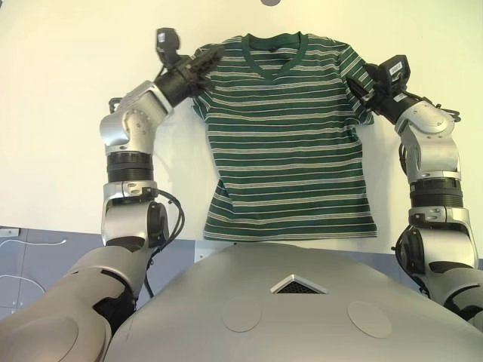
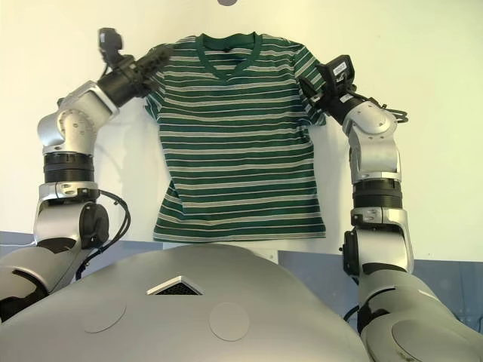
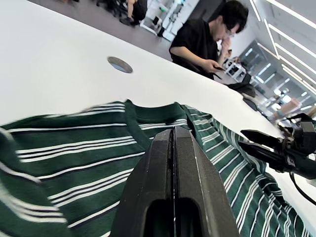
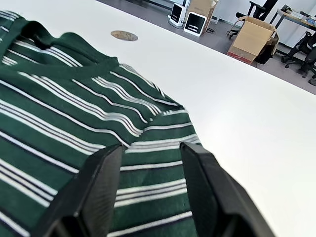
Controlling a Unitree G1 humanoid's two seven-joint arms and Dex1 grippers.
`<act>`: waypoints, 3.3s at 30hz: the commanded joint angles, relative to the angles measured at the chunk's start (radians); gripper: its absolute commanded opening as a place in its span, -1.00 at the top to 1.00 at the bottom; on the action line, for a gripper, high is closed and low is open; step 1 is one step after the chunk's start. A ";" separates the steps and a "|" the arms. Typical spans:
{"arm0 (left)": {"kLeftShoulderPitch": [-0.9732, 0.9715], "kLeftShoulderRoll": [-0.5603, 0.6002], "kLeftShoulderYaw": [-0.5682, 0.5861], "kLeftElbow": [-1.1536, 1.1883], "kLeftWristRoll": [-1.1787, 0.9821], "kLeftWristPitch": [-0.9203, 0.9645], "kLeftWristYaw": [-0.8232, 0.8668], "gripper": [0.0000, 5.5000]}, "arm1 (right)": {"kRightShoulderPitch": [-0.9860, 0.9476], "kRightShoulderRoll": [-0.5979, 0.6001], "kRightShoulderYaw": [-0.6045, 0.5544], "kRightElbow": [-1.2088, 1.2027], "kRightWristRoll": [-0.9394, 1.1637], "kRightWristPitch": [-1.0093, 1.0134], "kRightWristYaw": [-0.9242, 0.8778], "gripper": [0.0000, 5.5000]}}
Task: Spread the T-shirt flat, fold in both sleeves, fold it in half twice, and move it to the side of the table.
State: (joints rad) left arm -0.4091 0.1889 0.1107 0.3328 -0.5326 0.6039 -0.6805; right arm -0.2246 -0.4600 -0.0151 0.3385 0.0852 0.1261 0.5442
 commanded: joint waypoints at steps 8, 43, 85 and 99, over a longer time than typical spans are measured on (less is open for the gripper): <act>0.309 0.032 0.198 -0.478 -0.071 0.000 0.161 0.77 | 0.071 0.000 -0.018 -0.041 -0.011 0.014 -0.030 0.22; 0.495 -0.227 0.178 -0.589 -0.342 0.079 0.617 0.99 | 0.039 0.020 0.015 0.013 -0.049 -0.019 -0.044 0.22; 0.675 0.268 -0.315 -0.843 0.395 -0.259 -0.057 0.04 | 0.003 0.089 -0.244 0.082 0.251 0.273 -0.125 0.33; 0.685 0.434 -0.475 -0.749 0.624 -0.392 -0.065 0.04 | -0.042 0.040 -0.074 -0.248 0.127 0.376 -0.148 0.99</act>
State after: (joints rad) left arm 0.2701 0.5963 -0.3412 -0.4317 0.0521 0.2060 -0.7389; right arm -0.2299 -0.4050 -0.1429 0.1711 0.2446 0.4434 0.4041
